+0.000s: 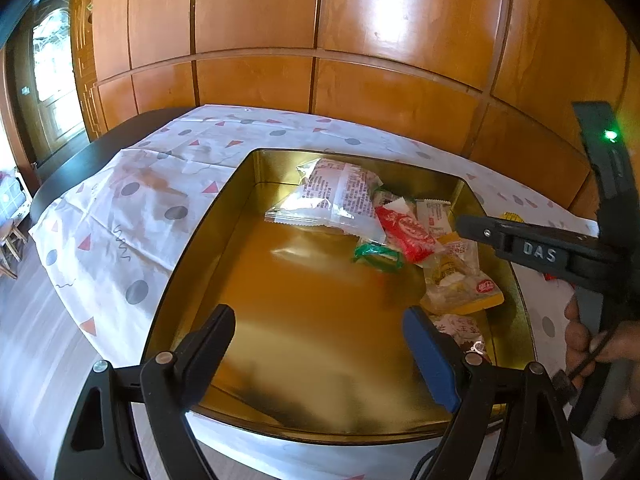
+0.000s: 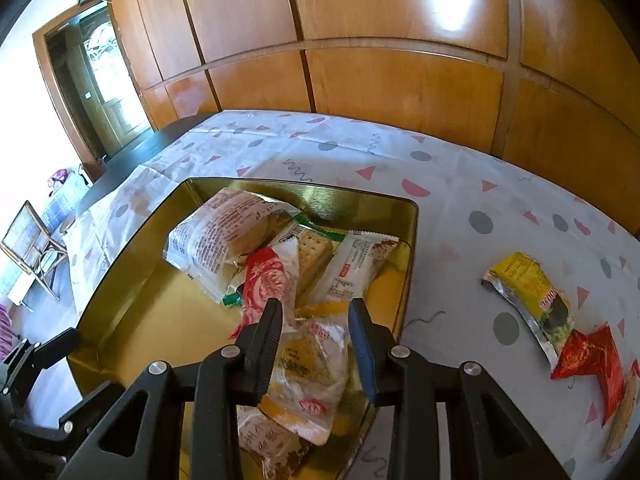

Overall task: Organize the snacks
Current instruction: 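Carry the red-and-white packet into the gold tin with the right gripper and release, then move the left gripper over the yellow foil packet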

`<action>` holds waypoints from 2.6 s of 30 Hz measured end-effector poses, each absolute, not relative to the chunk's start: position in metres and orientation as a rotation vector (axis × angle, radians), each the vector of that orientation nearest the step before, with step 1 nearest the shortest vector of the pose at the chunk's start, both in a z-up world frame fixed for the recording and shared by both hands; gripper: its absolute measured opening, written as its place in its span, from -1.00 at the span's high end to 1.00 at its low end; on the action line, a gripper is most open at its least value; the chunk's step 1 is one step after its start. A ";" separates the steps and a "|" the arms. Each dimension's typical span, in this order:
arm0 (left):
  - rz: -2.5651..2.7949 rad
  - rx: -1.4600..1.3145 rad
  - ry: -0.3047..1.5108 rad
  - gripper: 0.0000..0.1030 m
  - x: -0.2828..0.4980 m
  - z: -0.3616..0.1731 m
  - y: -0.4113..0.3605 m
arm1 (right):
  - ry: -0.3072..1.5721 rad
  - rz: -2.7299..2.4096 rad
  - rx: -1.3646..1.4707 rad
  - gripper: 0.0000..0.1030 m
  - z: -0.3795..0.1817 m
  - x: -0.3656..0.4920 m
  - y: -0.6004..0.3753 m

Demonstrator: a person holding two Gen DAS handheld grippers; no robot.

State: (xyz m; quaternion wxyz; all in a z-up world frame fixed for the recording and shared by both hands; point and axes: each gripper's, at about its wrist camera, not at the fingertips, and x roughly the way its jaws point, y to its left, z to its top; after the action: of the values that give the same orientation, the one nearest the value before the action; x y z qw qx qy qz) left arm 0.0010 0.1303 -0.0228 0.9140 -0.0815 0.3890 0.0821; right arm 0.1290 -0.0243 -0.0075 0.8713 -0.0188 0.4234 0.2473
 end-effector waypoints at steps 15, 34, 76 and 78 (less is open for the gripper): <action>0.149 -0.128 0.784 -0.67 -0.004 -0.014 0.114 | 0.798 0.455 0.056 0.33 0.010 0.086 -0.077; 0.101 -0.069 0.775 -0.67 -0.006 -0.007 0.088 | 0.799 0.315 0.116 0.33 -0.004 0.066 -0.140; -0.286 -0.005 0.870 -0.60 0.088 0.021 -0.053 | 0.802 -0.040 0.138 0.07 -0.086 0.054 -0.279; -0.304 -0.035 0.905 -0.60 0.103 0.019 -0.063 | 0.799 -0.031 0.141 0.01 -0.087 0.052 -0.278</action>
State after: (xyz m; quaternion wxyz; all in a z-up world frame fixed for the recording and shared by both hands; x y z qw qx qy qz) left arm 0.1026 -0.0633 0.0185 0.8880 -0.0167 0.4356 -0.1464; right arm 0.0519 -0.2779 -0.0865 0.9188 0.0685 0.3886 -0.0149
